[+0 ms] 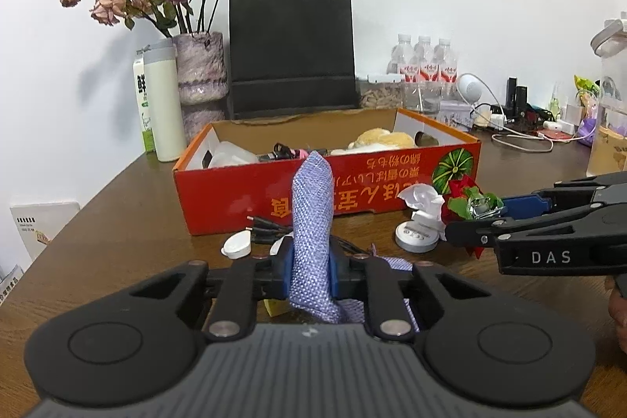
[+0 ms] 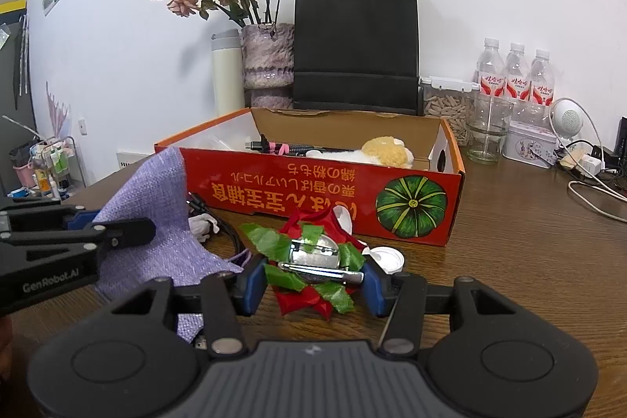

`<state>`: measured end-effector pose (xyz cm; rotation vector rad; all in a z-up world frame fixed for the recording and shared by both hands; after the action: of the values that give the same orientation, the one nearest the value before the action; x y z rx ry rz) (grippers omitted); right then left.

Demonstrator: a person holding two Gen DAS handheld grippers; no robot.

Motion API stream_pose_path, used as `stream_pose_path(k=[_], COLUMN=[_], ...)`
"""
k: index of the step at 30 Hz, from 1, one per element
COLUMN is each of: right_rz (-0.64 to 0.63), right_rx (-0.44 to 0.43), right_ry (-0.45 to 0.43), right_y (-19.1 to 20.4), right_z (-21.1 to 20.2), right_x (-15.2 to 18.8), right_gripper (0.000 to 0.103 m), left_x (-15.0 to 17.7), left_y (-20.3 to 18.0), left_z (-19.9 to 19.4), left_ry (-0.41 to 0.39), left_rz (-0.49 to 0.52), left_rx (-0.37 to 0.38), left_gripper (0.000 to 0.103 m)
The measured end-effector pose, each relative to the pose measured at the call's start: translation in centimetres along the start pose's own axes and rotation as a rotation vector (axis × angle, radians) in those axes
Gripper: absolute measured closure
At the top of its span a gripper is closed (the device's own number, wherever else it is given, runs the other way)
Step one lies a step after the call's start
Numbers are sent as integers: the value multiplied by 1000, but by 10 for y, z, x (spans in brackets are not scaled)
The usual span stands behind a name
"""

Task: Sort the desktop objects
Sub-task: 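Carry the lavender pouch and red rose into the box and release them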

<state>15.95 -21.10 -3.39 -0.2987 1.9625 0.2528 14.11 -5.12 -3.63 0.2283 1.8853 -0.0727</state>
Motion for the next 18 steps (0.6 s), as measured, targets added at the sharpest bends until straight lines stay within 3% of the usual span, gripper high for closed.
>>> stream_pose_path(k=[10, 18], right_rz=[10, 21], right_rx=[-14, -15], right_ry=[-119, -153], right_y=[1, 0], right_z=[-18, -18], right_x=[-22, -36], right_gripper=[54, 54], left_x=[-26, -58], left_y=[4, 1], left_z=[-6, -4], left_ry=[-45, -95], left_rz=[-83, -110], left_rx=[34, 82], left_gripper=[88, 90])
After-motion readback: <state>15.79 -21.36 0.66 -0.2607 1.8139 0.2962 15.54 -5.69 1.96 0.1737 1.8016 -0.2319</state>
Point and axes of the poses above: each gripper's, at about its wrist camera, not at the fingertips, and z roughly the way its jaws point, y to its left, x to its underside, the point moved 10 cm from there along z, roughly the way its jaws point, and after that the axes turned 4 degrees about -y, right-handed, at the moved point
